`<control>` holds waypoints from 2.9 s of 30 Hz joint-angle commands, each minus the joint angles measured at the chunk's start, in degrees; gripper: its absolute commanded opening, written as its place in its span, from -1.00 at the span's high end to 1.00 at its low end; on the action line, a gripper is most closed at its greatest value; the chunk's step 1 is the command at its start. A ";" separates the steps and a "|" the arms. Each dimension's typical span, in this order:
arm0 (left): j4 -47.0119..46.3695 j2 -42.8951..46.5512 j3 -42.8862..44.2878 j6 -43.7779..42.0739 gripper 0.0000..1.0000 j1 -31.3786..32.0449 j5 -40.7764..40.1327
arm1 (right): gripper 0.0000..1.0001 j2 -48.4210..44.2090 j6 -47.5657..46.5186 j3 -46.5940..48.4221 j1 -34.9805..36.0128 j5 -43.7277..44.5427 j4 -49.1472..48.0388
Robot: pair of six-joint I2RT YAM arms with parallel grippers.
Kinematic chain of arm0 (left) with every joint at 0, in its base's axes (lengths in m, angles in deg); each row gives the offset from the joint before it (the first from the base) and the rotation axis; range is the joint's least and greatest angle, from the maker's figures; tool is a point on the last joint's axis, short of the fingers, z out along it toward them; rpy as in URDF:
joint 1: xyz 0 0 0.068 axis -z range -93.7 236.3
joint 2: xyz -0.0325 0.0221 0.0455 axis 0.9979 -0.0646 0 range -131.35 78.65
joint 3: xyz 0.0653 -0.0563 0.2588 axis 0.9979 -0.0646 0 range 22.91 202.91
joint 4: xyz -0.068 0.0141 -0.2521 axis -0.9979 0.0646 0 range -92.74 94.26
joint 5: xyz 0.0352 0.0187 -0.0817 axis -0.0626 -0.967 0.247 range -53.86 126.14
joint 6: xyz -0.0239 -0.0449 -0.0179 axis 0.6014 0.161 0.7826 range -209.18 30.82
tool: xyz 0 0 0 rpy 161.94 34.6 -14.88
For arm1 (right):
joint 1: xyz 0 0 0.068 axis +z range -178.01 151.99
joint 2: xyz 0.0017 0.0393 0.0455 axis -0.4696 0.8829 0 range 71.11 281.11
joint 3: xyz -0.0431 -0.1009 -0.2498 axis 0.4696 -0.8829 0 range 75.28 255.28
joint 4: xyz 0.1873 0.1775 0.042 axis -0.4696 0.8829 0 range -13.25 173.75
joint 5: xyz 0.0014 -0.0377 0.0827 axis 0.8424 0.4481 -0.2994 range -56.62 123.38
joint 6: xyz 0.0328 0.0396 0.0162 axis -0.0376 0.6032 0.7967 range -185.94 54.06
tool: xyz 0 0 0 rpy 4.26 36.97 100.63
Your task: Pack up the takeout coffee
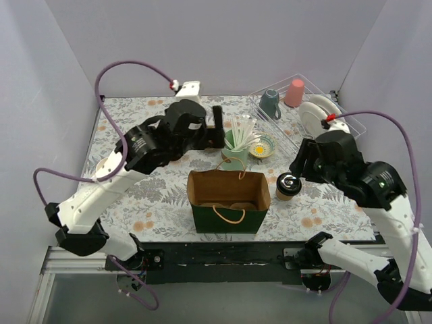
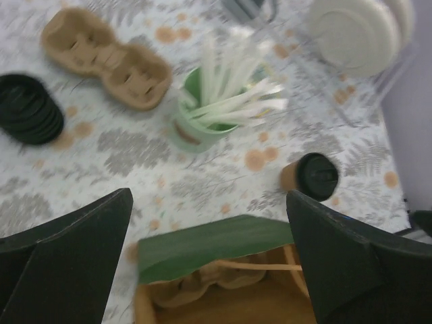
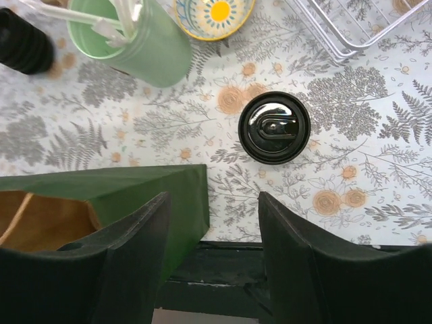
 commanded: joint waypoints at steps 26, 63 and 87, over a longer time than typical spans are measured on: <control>8.78 30.28 -35.76 18.62 -0.65 -6.58 27.54 | -0.71 15.53 -20.18 -24.05 -16.82 -11.15 -20.58; 12.91 26.07 -31.63 20.38 -0.16 -6.67 15.41 | -0.08 14.04 -24.92 -13.88 -17.35 -12.46 -16.12; -0.78 21.66 -36.27 19.58 1.00 -6.75 23.23 | 0.08 10.44 -21.23 22.45 -17.00 -65.19 -25.68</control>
